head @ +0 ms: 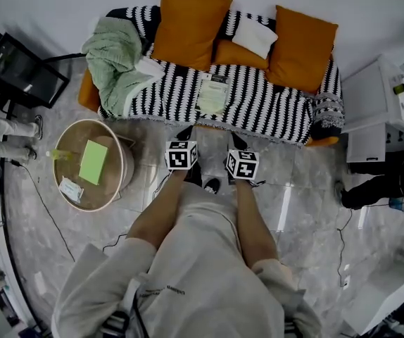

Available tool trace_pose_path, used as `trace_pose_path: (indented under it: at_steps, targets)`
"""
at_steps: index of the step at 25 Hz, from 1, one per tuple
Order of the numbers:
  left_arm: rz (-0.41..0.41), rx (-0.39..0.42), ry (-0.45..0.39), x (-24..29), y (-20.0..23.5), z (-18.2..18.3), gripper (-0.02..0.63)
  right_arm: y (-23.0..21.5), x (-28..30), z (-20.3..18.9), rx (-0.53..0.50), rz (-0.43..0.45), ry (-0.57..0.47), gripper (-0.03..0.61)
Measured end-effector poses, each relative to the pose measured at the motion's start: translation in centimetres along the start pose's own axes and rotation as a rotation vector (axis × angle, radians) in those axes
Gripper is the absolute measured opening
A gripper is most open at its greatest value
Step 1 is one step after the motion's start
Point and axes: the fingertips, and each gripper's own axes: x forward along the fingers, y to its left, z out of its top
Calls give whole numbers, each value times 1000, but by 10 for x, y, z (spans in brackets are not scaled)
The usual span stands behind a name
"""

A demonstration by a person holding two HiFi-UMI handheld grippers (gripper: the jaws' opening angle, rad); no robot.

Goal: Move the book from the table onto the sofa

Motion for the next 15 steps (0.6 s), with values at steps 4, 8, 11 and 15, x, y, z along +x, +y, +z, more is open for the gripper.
trace_pose_path:
  at_steps: [4, 8, 11, 15]
  targets:
    - [7, -16, 18, 1, 6, -7, 11, 0, 0, -1, -2, 4, 6, 6]
    - [7, -17, 15, 0, 5, -5, 11, -2, -1, -1, 2, -1, 8, 6]
    - [5, -13, 17, 1, 4, -7, 11, -3, -2, -3, 2, -2, 11, 6]
    - [5, -40, 12, 2, 4, -8, 11, -4, -1, -6, 4, -2, 15, 6]
